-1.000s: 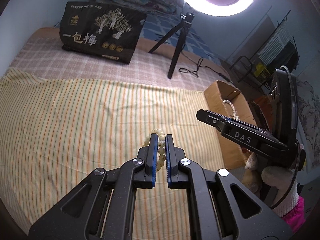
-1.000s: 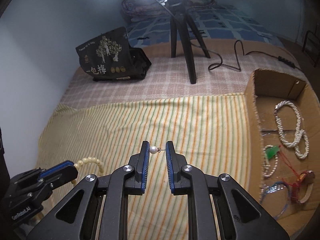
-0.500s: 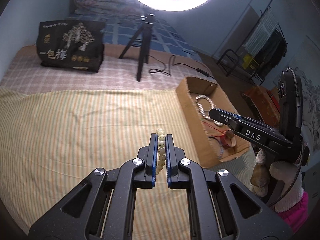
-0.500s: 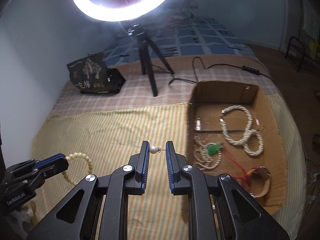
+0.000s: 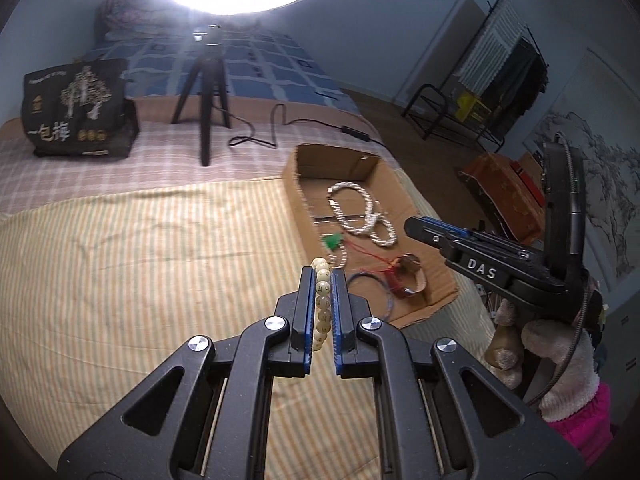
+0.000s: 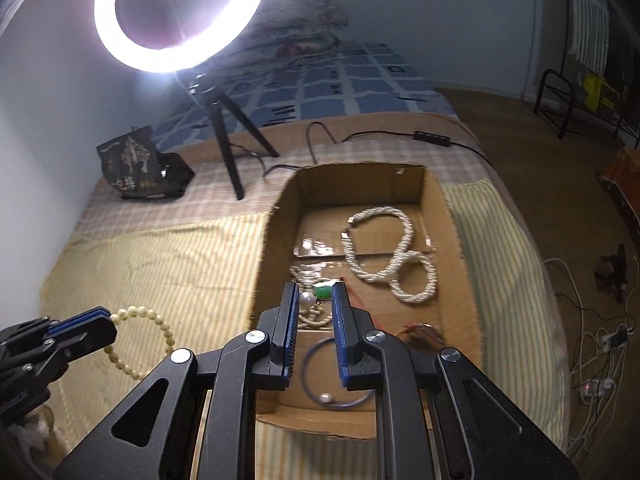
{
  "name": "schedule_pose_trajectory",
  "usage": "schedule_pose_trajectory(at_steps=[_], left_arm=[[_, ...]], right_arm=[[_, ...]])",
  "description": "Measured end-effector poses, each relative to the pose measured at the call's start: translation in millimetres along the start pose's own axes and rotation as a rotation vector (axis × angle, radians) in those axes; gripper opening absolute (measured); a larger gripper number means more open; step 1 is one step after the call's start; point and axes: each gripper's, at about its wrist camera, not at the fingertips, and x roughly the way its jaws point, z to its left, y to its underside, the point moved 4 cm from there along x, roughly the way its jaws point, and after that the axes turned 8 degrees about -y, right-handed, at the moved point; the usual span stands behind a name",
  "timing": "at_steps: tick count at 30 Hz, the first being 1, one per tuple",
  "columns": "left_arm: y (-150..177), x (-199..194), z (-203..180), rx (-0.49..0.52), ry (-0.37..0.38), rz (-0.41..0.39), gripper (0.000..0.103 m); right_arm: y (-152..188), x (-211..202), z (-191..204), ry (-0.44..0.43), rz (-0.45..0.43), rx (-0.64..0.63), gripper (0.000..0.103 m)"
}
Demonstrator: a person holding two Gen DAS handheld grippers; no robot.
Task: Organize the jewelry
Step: 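Carry the bracelet and earring over the cardboard box with both tools, then open both tools to release the bracelet and earring into the box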
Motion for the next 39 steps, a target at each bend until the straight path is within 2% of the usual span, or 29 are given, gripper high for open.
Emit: schedule_pose_trajectory(at_steps=[6, 12, 26, 35, 37, 39], left_arm=[[-2, 13, -27, 0.025, 0.022, 0.012, 0.005], [-4, 26, -47, 0.041, 0.041, 0.017, 0.005], [-1, 55, -62, 0.054, 0.057, 0.072, 0.005], [0, 56, -65, 0.067, 0.049, 0.067, 0.005], [1, 58, -66, 0.072, 0.048, 0.077, 0.006], [2, 58, -65, 0.075, 0.042, 0.082, 0.021]], right_arm=[[-1, 2, -25, 0.015, 0.003, 0.035, 0.015], [-4, 9, -33, 0.014, 0.010, 0.037, 0.015], [1, 23, -48, 0.035, 0.039, 0.030, 0.015], [-2, 19, -49, 0.031, 0.020, 0.031, 0.015], [-3, 19, -50, 0.037, 0.020, 0.034, 0.025], [-3, 18, -52, 0.043, 0.014, 0.042, 0.056]])
